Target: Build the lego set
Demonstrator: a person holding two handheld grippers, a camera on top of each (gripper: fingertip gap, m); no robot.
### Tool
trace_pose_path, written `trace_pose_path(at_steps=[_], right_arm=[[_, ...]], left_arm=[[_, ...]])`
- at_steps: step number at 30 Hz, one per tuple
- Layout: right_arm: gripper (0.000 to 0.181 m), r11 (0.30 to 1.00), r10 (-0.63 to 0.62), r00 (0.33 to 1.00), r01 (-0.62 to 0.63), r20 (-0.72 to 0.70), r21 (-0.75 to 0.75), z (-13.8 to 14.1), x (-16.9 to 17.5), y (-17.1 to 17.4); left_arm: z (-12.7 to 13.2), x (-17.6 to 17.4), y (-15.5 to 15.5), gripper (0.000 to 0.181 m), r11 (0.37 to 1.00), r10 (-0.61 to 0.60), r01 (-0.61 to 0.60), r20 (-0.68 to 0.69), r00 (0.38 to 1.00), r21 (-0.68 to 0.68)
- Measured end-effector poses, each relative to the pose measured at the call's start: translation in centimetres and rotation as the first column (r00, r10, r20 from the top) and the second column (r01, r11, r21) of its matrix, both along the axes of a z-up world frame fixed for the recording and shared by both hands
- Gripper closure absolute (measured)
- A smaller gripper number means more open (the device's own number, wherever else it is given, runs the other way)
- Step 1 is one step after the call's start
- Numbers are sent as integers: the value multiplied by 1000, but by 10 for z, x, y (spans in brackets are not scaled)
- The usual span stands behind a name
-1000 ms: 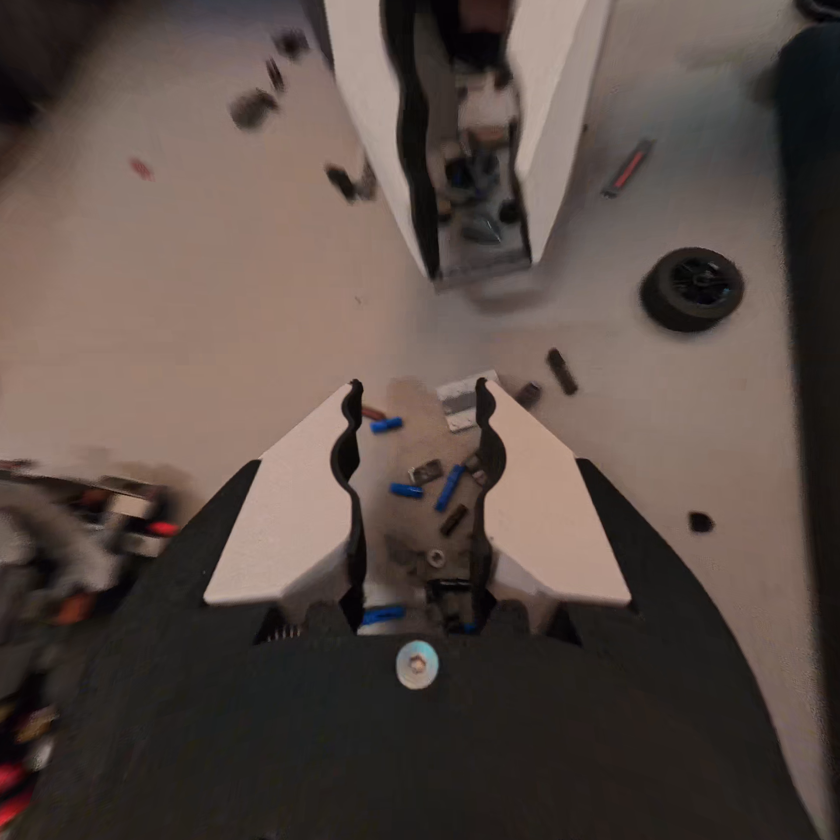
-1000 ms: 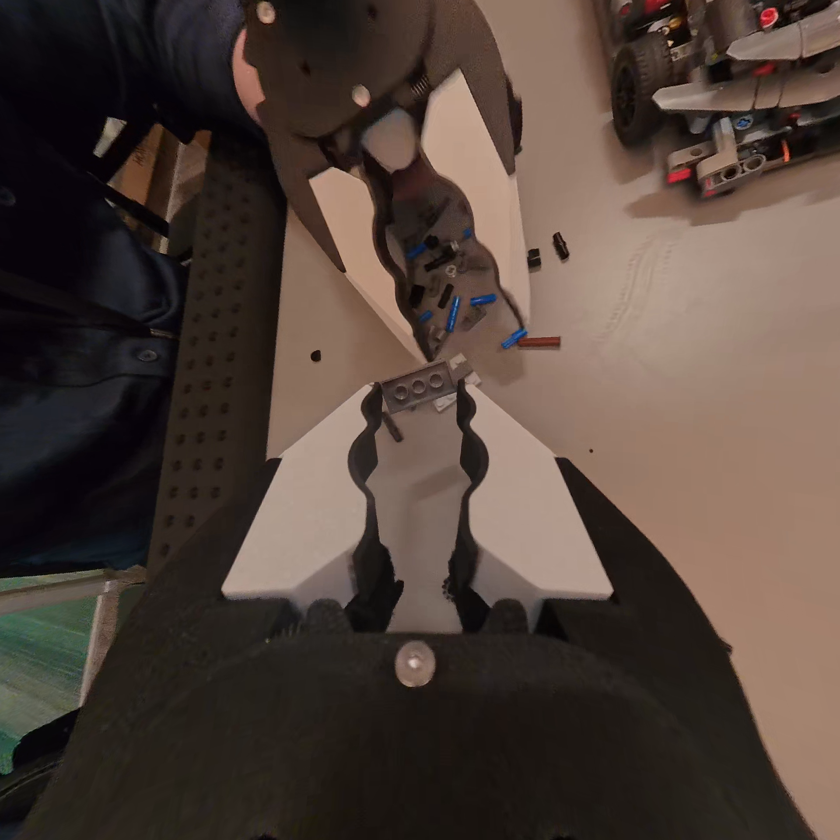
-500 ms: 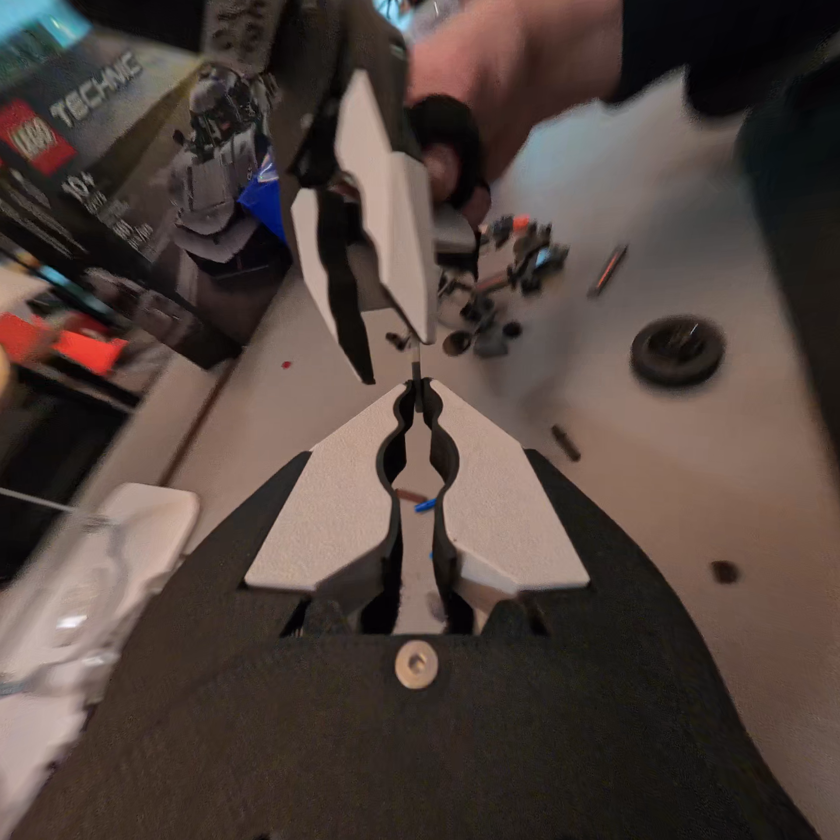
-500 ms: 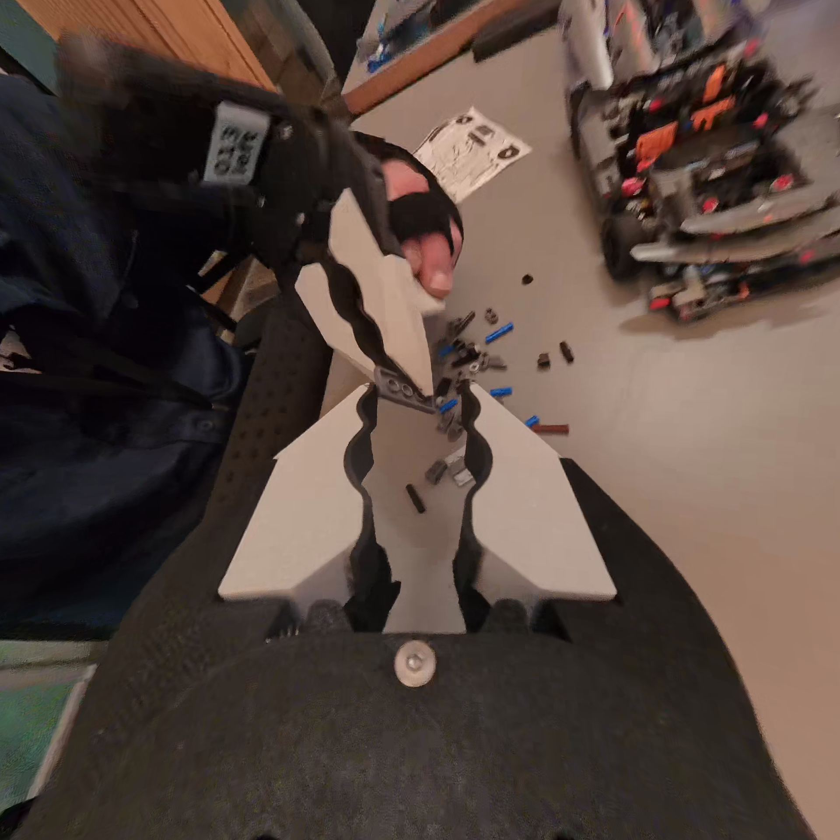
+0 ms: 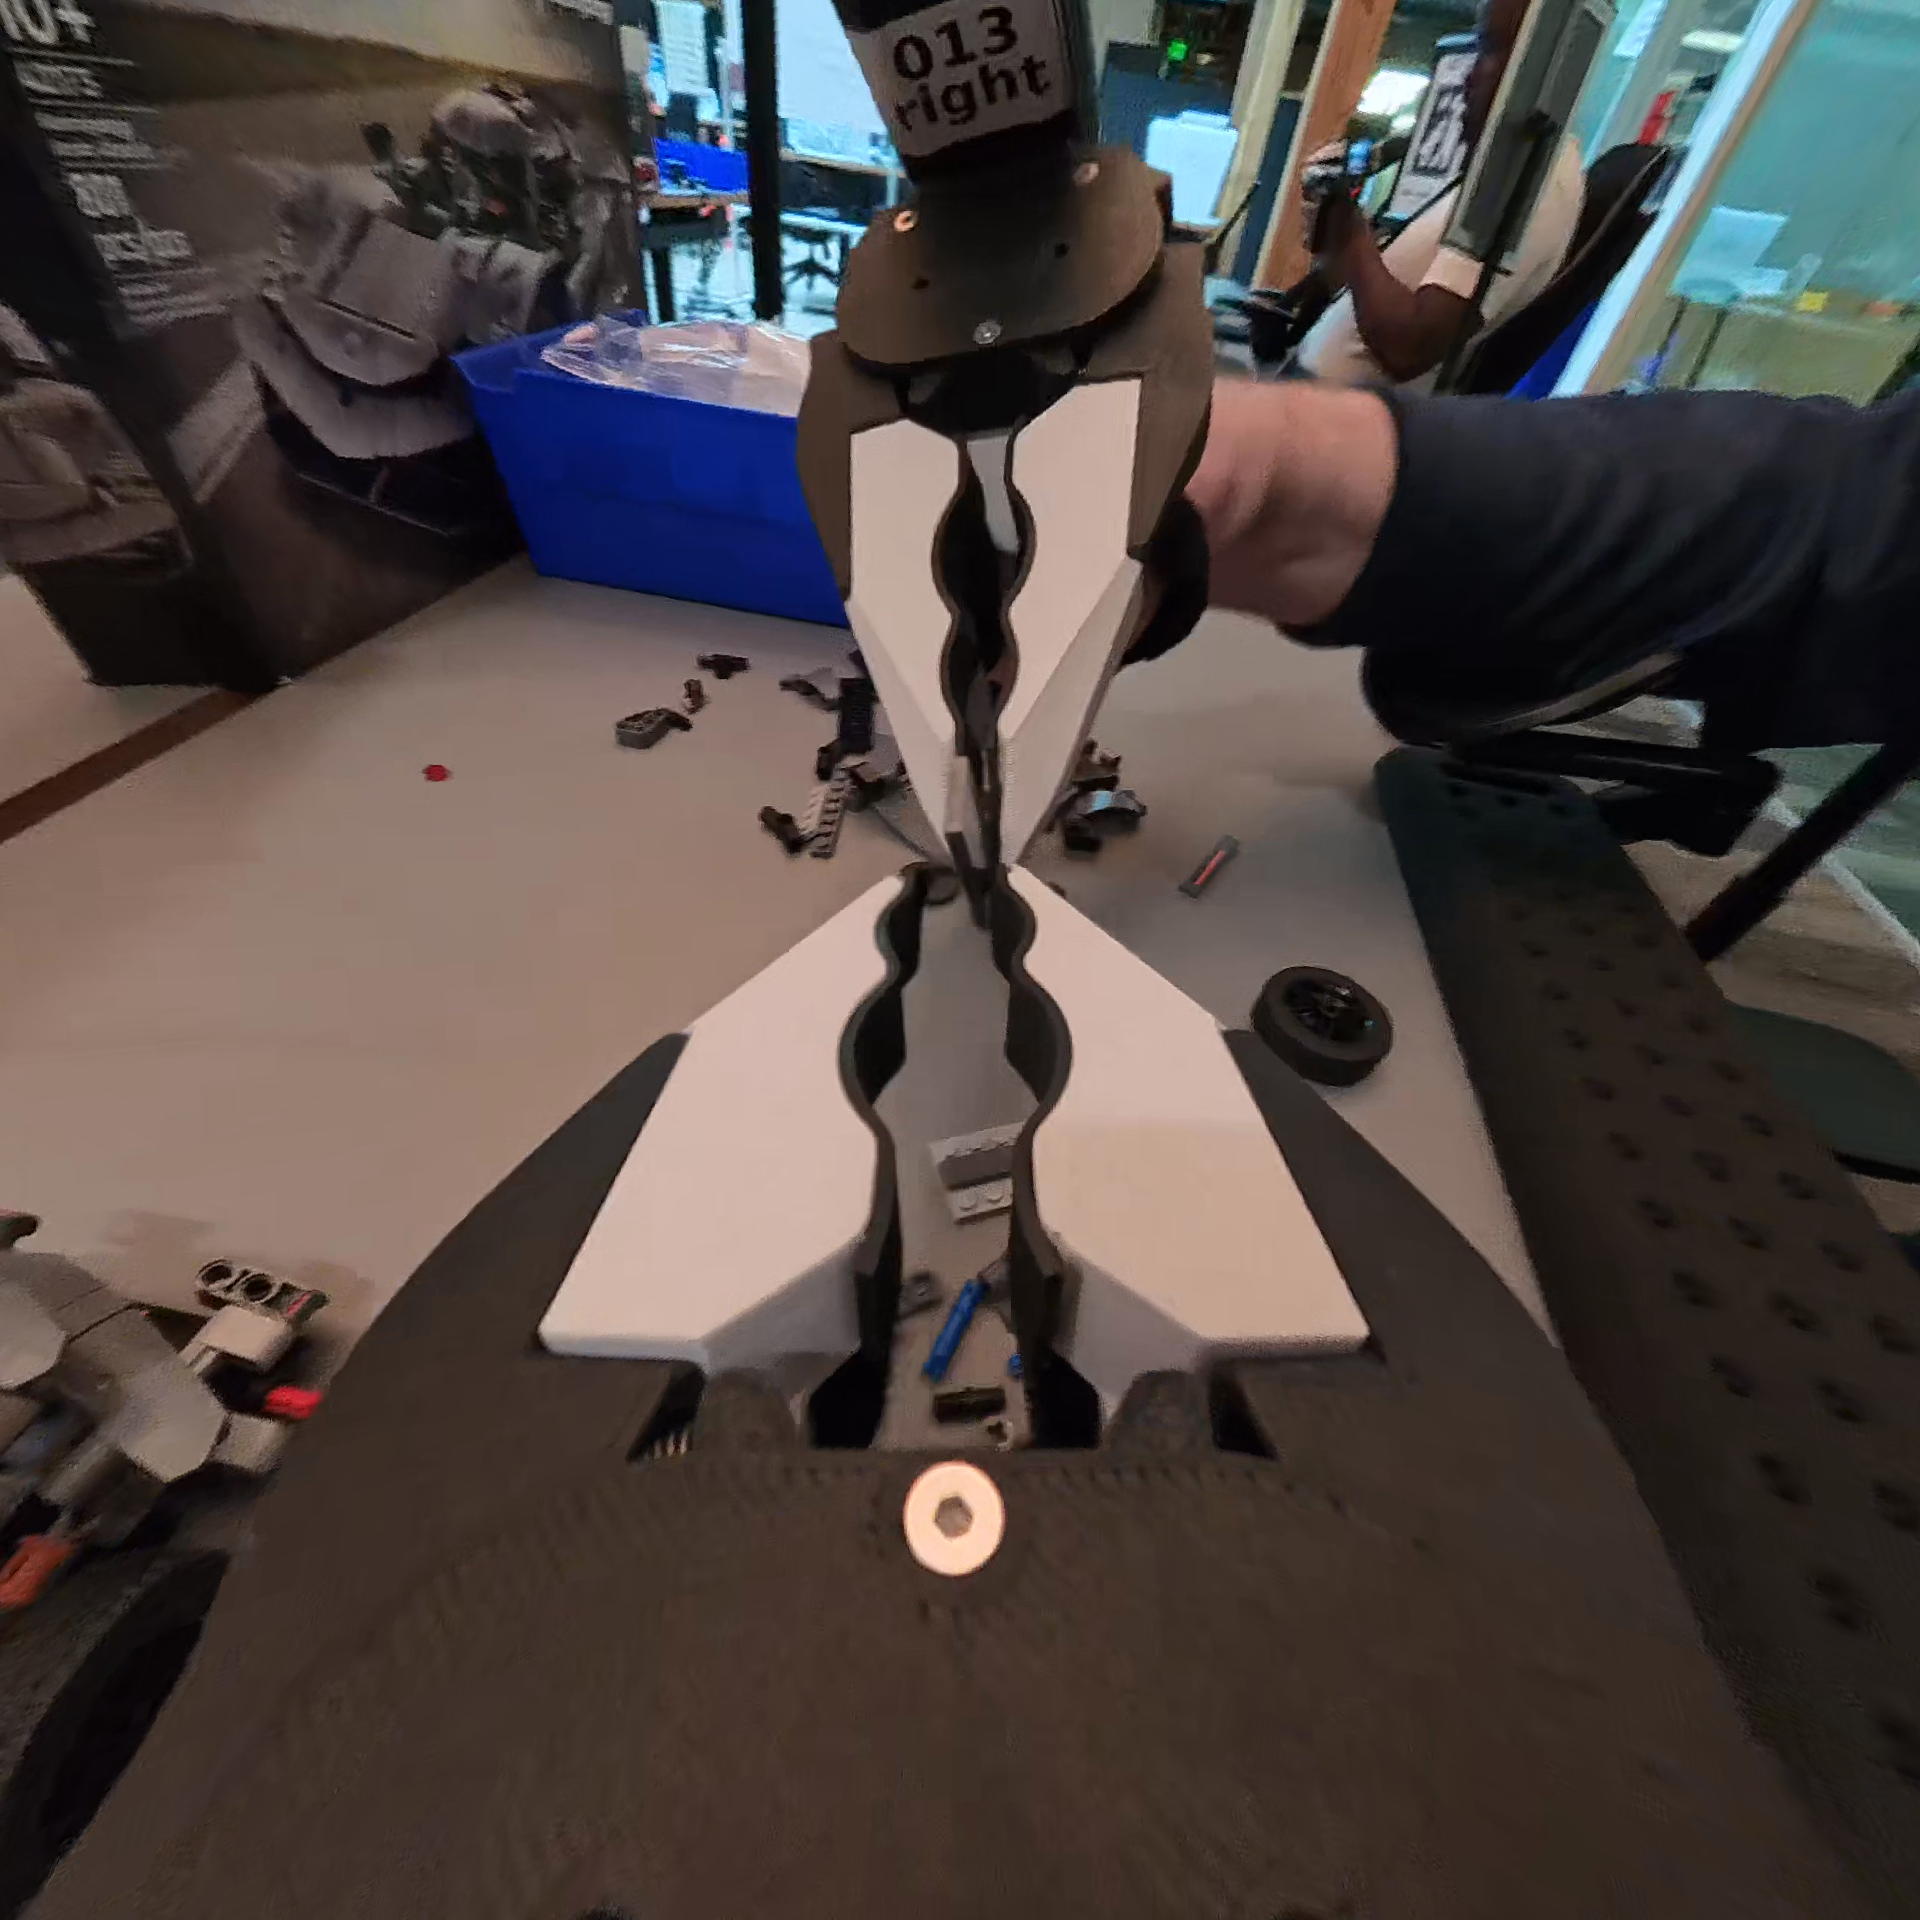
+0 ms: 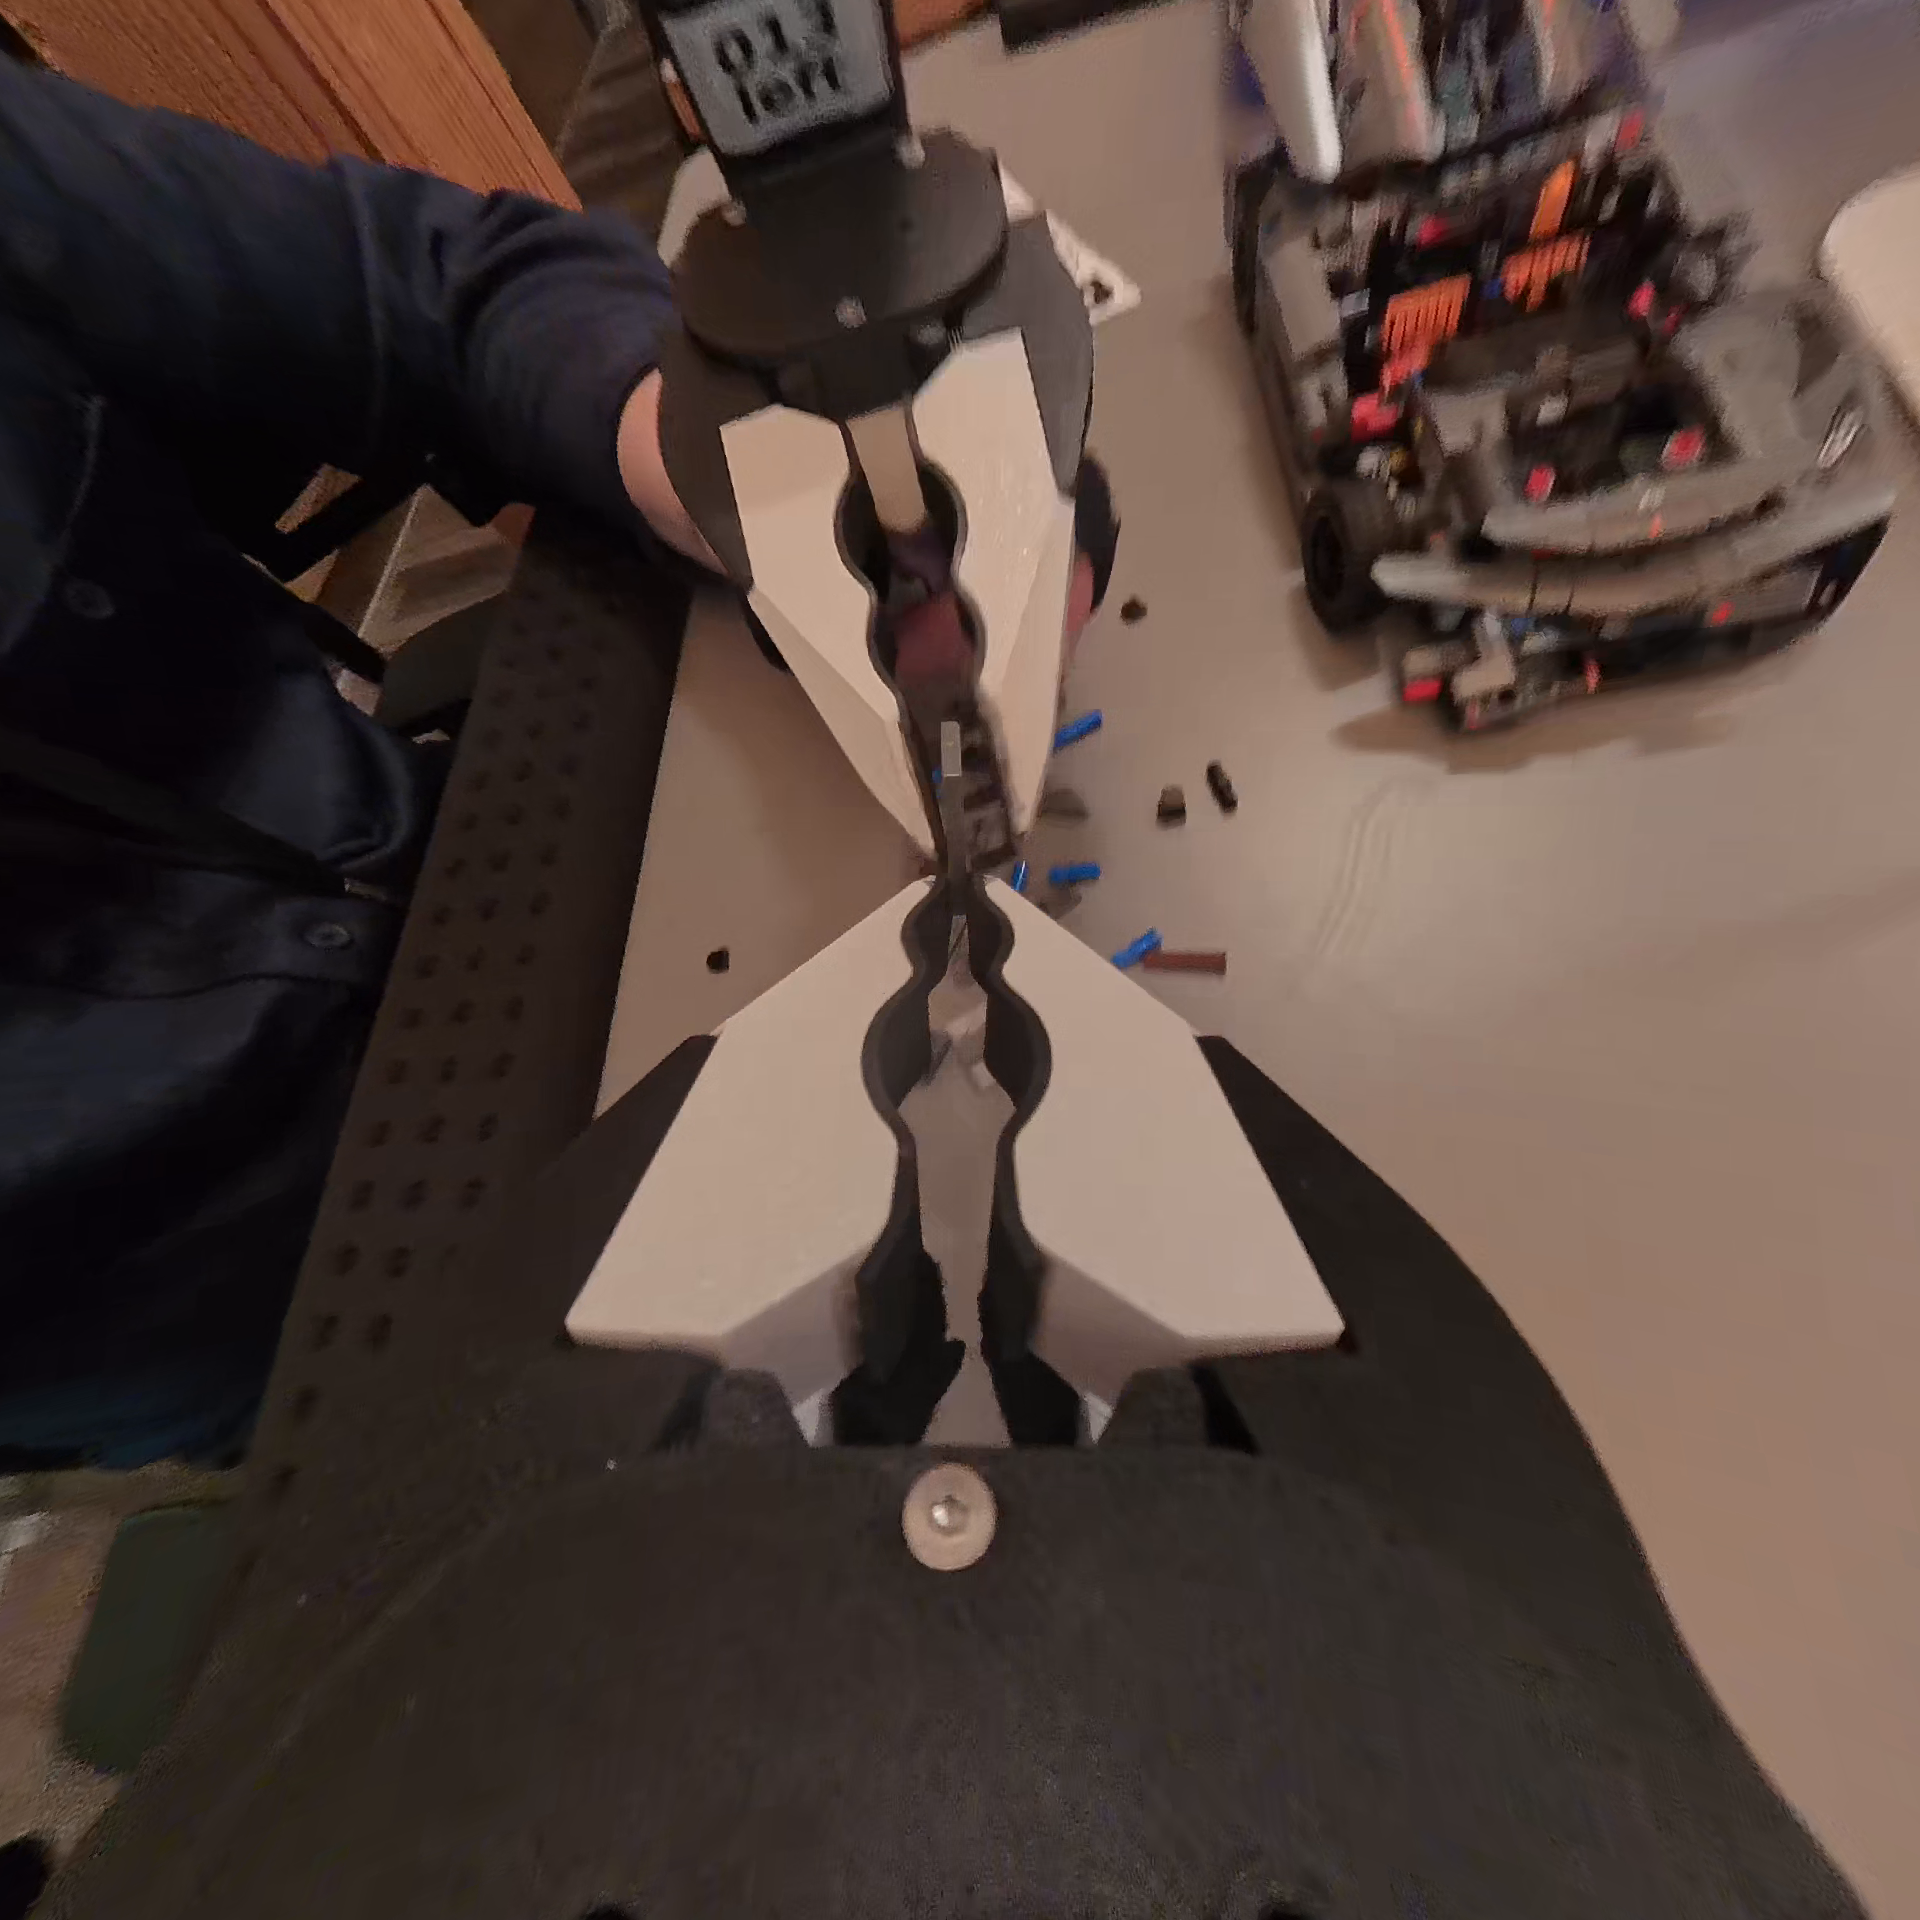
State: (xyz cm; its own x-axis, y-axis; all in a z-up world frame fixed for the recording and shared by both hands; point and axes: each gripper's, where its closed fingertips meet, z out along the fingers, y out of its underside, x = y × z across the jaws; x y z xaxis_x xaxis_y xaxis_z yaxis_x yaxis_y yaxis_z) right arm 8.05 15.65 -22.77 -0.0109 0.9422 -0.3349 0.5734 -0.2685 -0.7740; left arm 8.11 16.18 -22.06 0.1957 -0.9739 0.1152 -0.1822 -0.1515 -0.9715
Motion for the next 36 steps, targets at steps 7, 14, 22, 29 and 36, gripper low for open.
trace_pose_path(at_steps=[7,14,22,29,36], right_arm=[[181,987,-5,962,49,272,-156,-52,17,-5],[181,967,31,923,70,384,-246,-80,20,-16],[177,929,58,938,75,343,-362,-77,11,-26],[178,922,64,929,85,364,-379,-84,13,-25],[177,918,45,920,116,389,-379,-90,16,-21]], left_arm=[[-37,6,-1,173,999,-6,12,-200,980,30],[-75,8,-5,181,998,-20,42,-393,919,48],[-82,7,-3,181,997,-15,44,-437,899,57],[-89,6,-4,181,997,-16,50,-476,879,59],[-92,4,-4,181,995,-20,64,-501,865,71]])
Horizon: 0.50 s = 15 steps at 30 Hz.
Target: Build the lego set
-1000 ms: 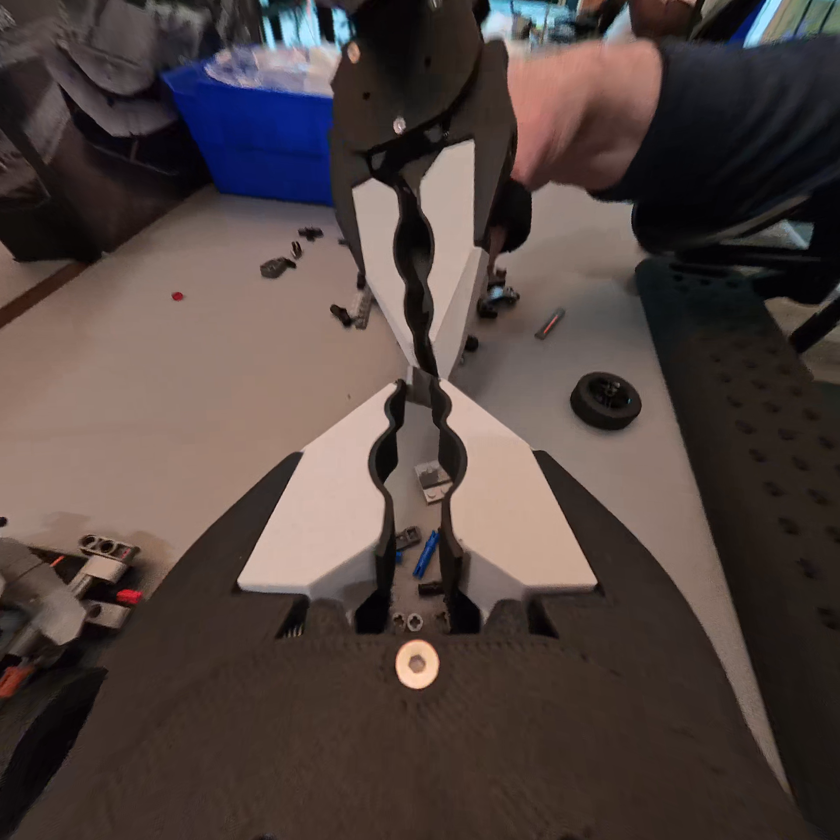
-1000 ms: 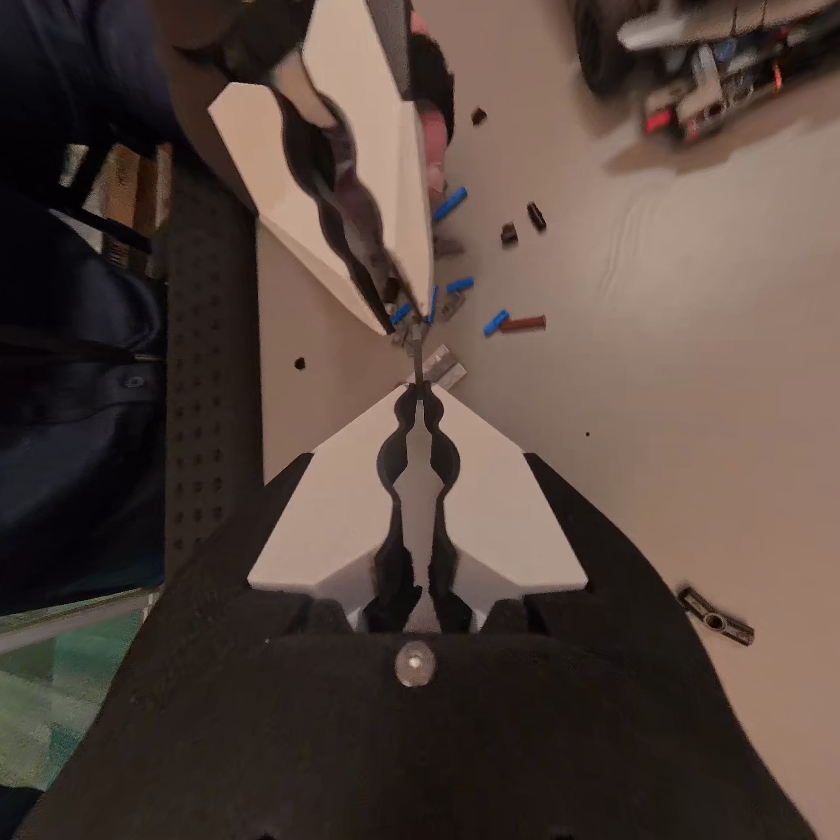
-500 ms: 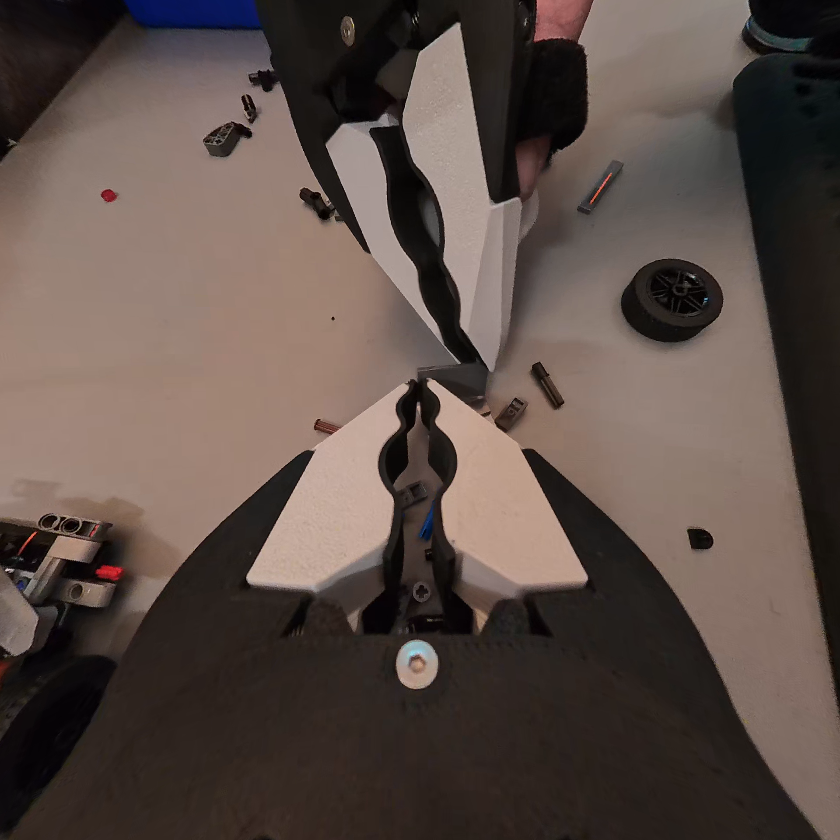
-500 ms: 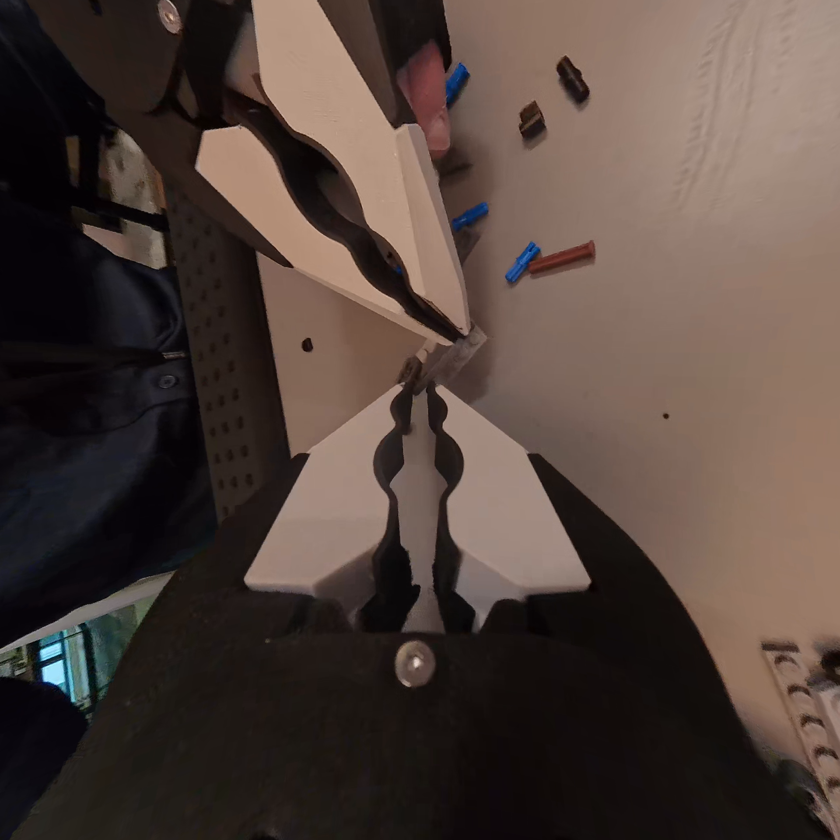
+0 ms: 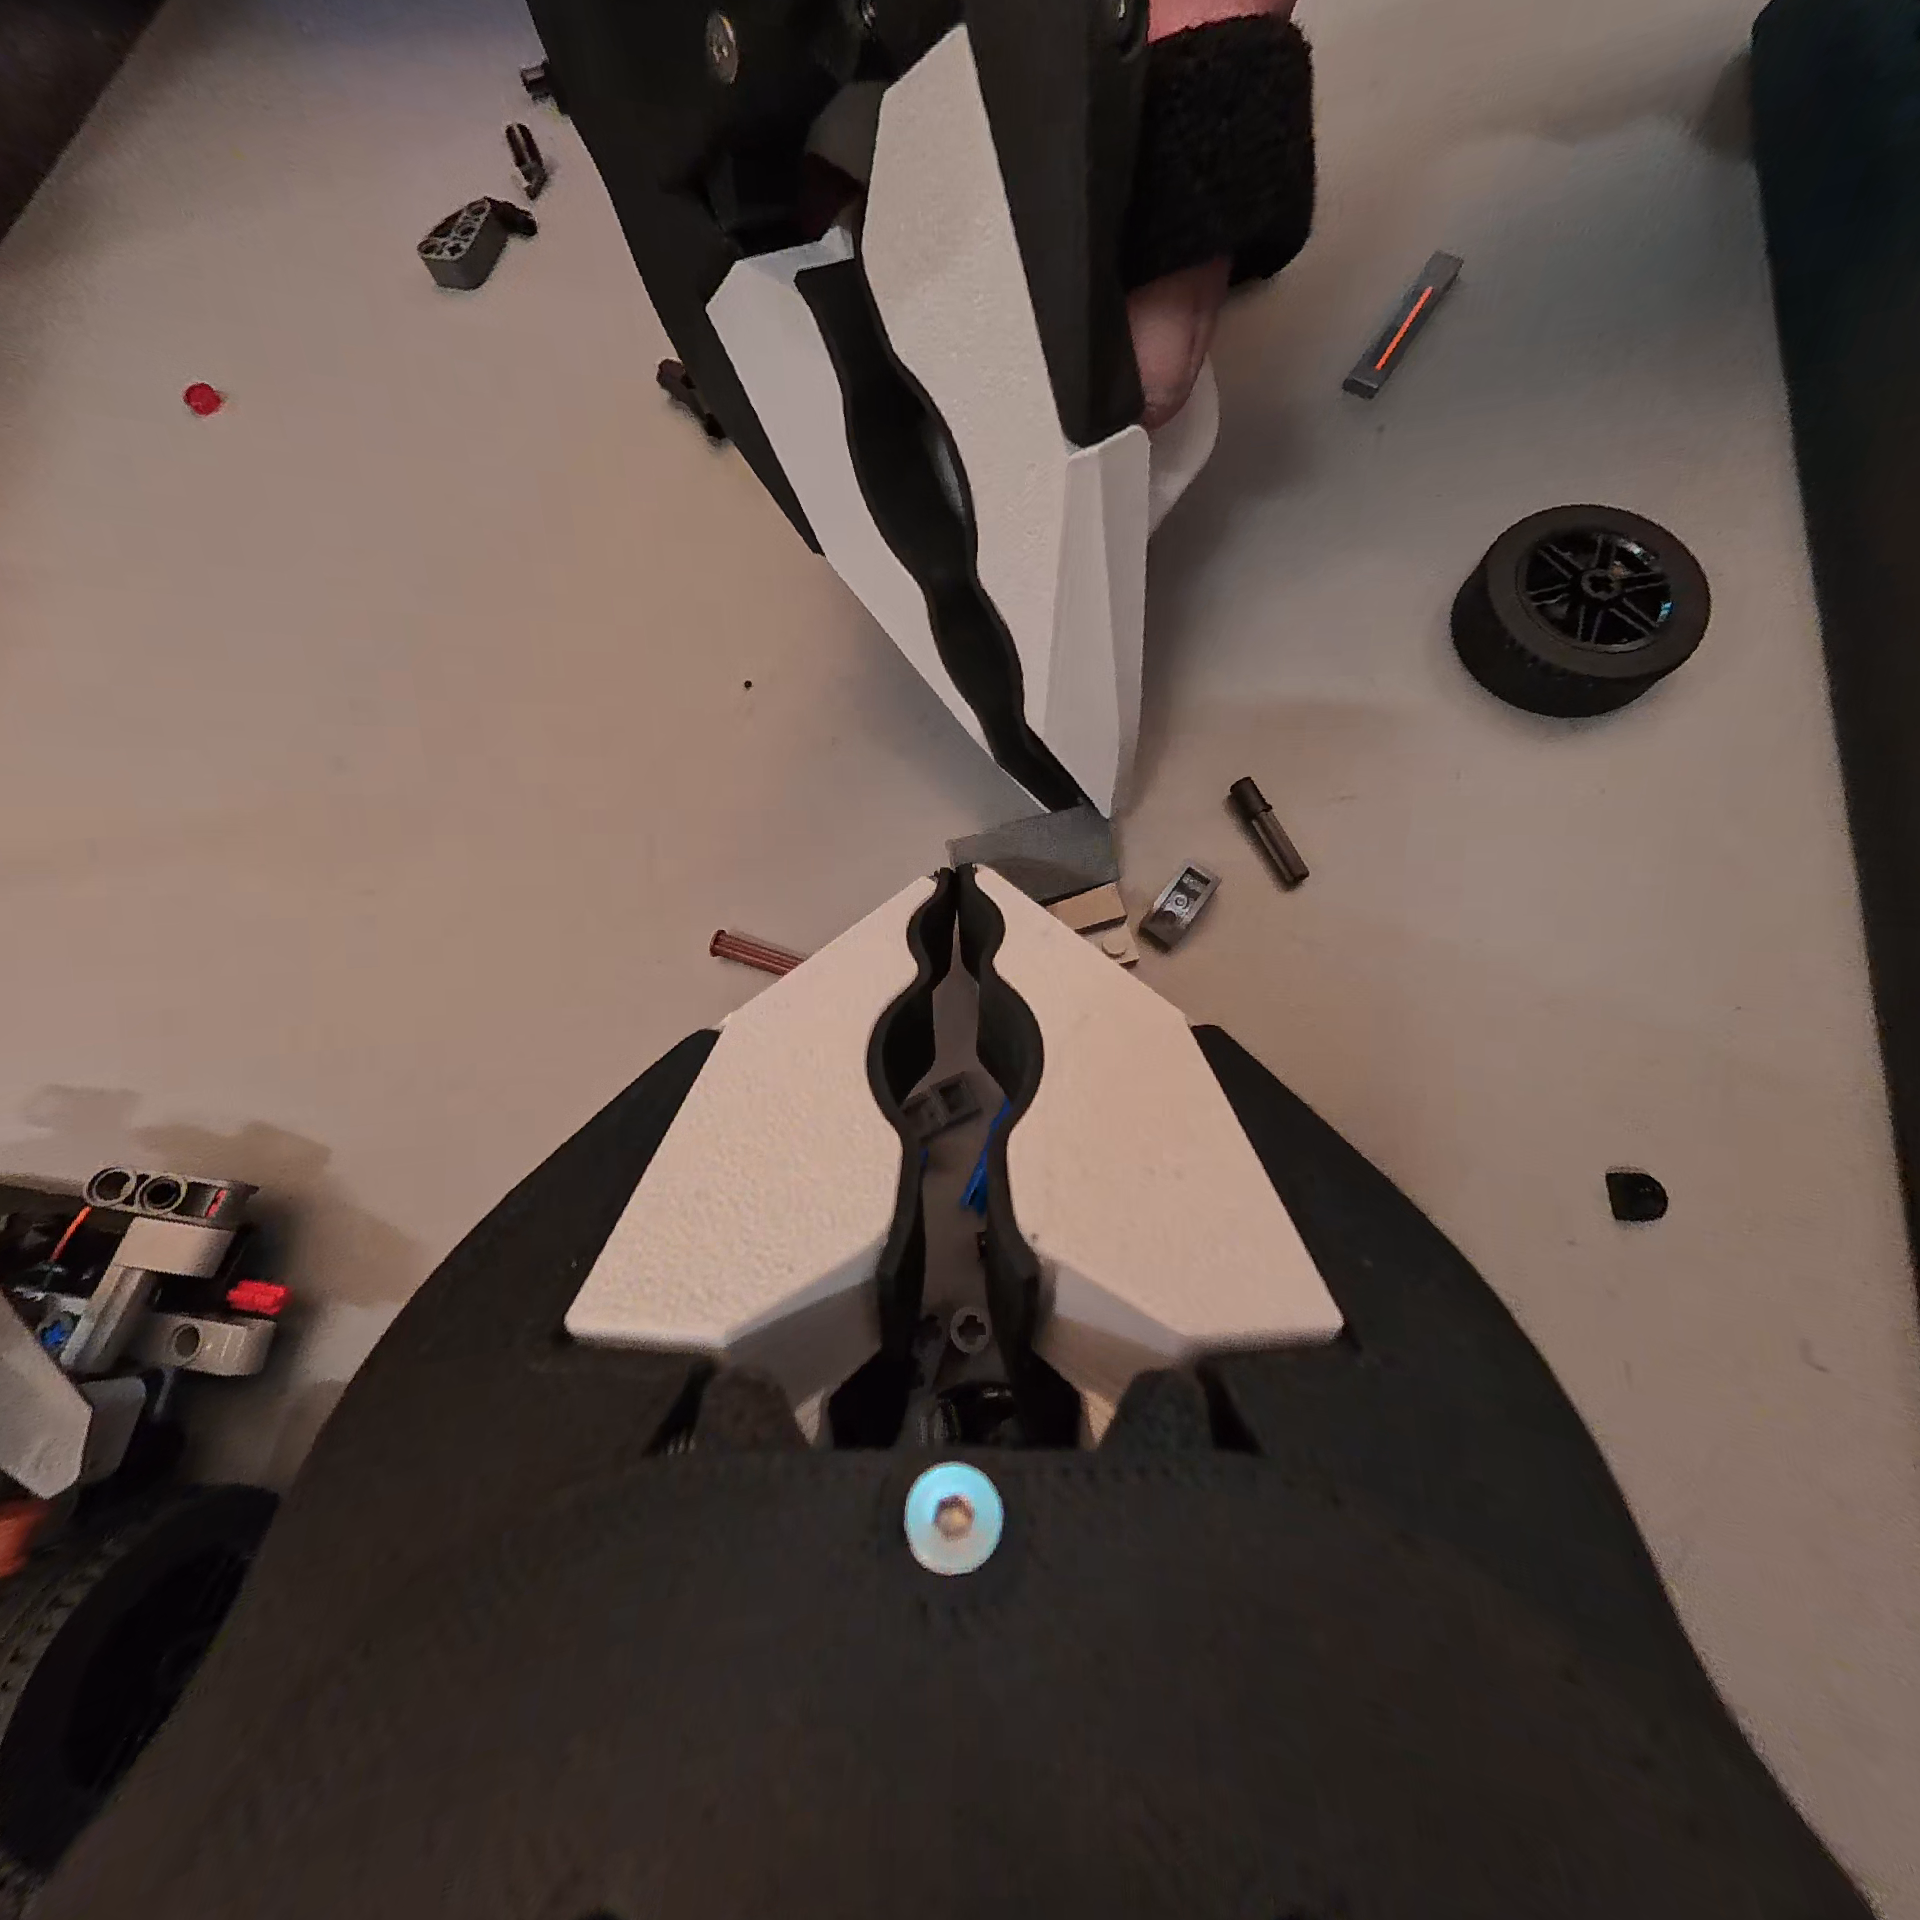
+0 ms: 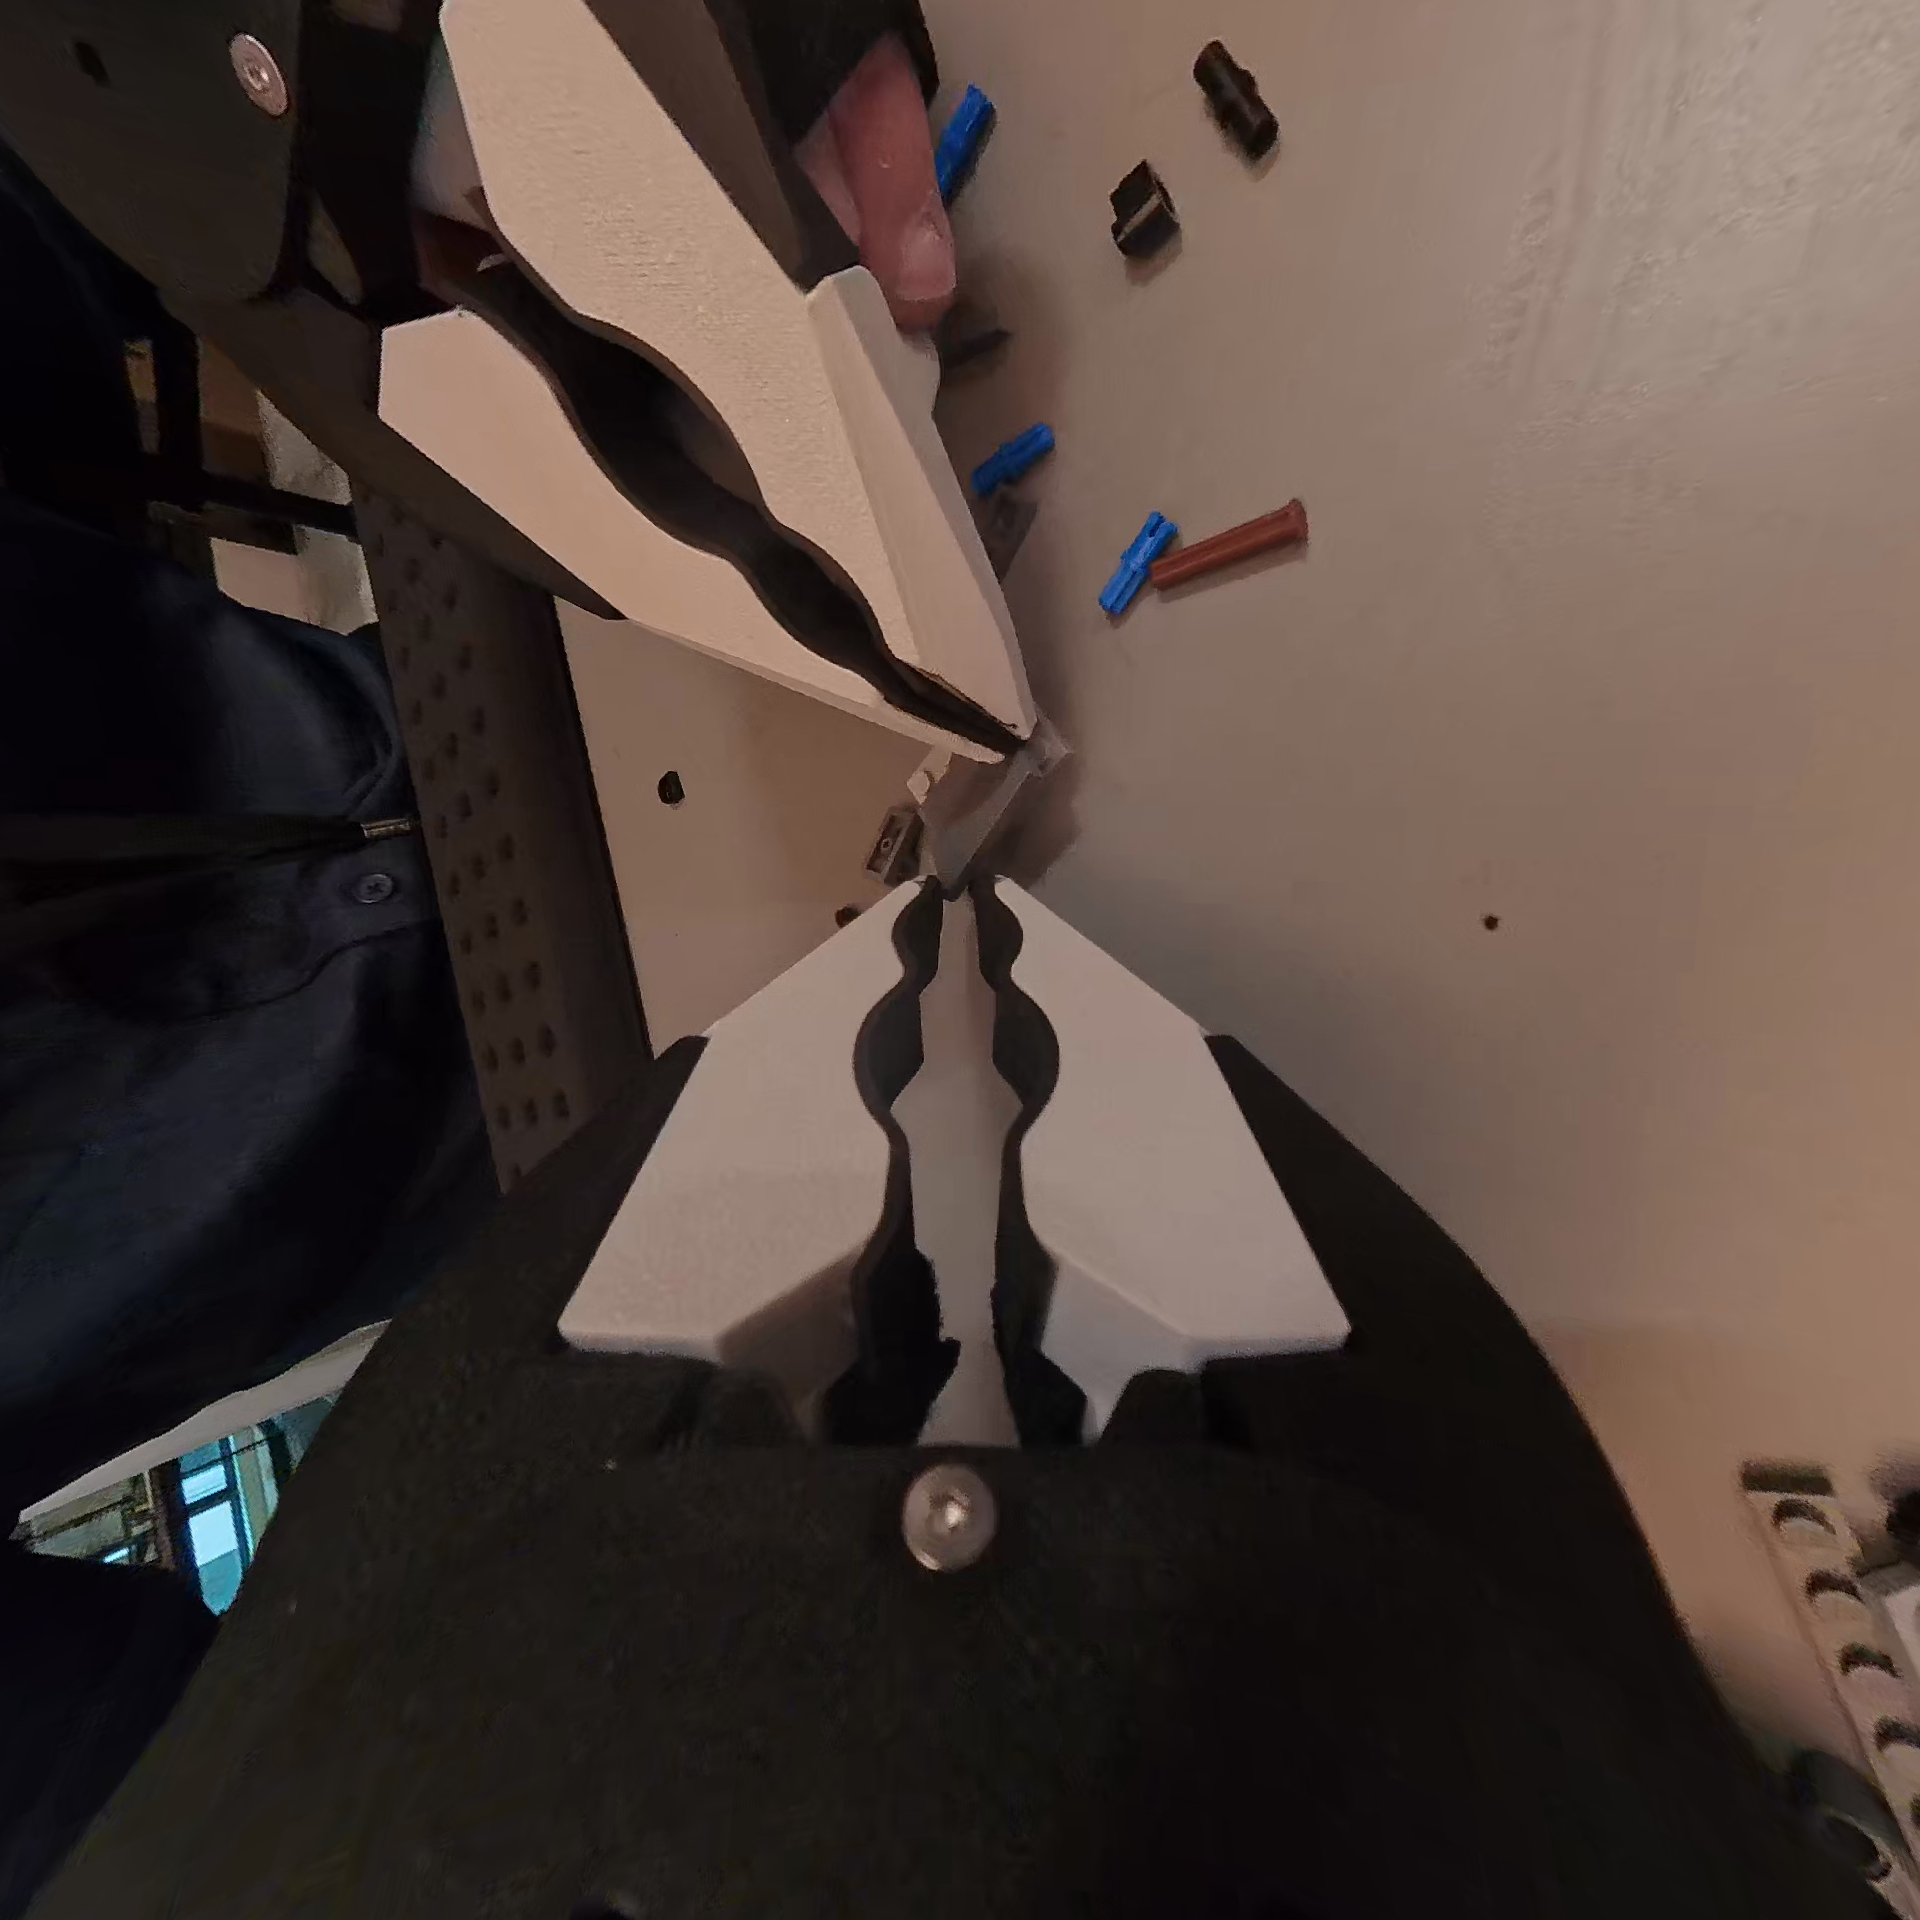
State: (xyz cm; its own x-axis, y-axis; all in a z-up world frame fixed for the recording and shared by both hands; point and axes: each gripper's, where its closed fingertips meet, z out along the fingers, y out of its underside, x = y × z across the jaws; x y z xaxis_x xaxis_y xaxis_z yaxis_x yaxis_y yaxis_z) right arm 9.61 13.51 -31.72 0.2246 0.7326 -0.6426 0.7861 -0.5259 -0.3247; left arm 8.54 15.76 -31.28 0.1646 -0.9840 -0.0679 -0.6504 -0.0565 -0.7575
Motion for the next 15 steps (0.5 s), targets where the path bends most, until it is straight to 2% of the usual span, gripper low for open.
trace_pose_path(at_steps=[10,15], right_arm=[[172,999,4,1000,-4,14,35,1,3,3],[181,994,47,999,-45,-18,97,8,-4,0]], left_arm=[[-5,0,0,181,1000,-3,3,-25,1000,12],[-5,0,0,181,1000,-5,5,-23,1000,15]])
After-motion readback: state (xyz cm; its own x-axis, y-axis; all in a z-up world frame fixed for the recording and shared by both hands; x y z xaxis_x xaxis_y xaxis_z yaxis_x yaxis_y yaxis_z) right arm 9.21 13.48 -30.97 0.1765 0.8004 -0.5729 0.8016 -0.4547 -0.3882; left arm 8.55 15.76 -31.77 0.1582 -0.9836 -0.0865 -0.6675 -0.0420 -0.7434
